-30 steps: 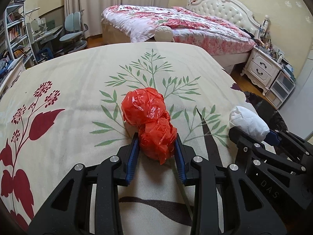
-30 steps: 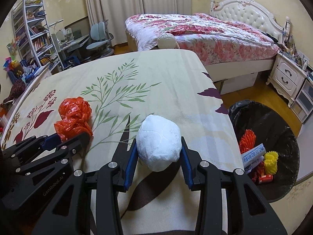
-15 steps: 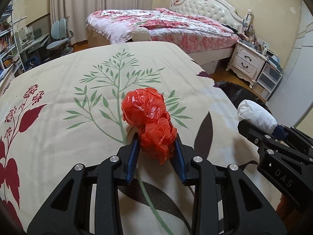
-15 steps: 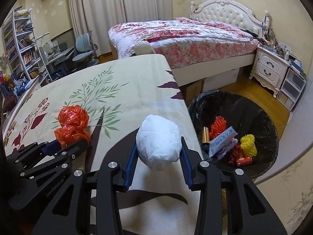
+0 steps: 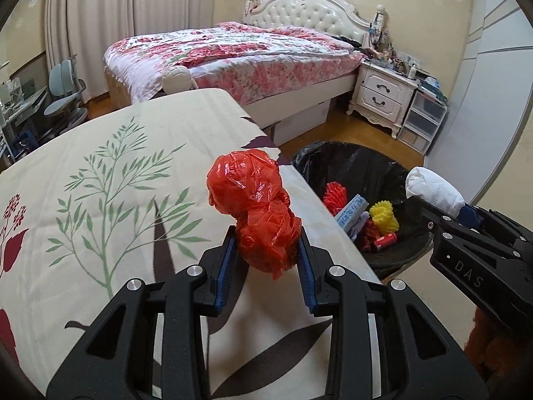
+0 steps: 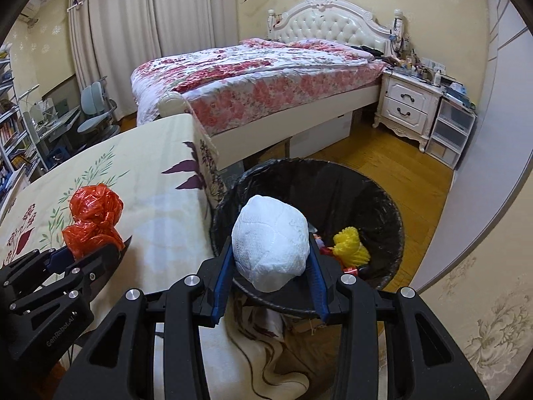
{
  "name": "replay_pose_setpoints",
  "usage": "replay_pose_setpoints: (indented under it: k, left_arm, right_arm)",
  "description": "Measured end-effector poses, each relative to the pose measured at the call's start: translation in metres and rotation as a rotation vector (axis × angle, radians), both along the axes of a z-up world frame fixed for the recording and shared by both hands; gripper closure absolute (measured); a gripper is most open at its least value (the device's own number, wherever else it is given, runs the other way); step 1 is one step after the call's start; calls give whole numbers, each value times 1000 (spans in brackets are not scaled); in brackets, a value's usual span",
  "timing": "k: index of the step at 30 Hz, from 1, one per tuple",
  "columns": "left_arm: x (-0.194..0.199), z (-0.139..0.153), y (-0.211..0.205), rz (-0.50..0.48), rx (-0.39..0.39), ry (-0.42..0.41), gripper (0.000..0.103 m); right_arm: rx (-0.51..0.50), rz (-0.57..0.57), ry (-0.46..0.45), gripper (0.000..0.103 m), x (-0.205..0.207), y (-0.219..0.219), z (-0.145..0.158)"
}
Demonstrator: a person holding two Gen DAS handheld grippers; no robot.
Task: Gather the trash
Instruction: 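Carry the red foam and white cloth over the bin and open both tools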
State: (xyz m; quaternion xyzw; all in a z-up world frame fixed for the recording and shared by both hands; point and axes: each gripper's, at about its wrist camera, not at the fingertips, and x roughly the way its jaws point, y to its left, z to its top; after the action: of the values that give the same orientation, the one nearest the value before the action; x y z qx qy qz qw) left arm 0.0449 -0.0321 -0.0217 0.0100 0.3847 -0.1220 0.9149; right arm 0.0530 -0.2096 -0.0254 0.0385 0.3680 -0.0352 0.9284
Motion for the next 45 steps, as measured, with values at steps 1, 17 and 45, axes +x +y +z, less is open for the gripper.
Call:
replay_pose_setpoints:
  k: [1,17,45]
  left_arm:
    - [4,1,-6,-11,2,-3,70]
    - [58,1,-76,-90,45,-38,70]
    - [104,-17,-106,-86,80,-2,45]
  right_arm:
    - [-2,-7,-2,62,2,-4,0]
    - [-6,-89,-13,62,47,-45,-8]
    - [19,-158,48,52,78,-75,-34]
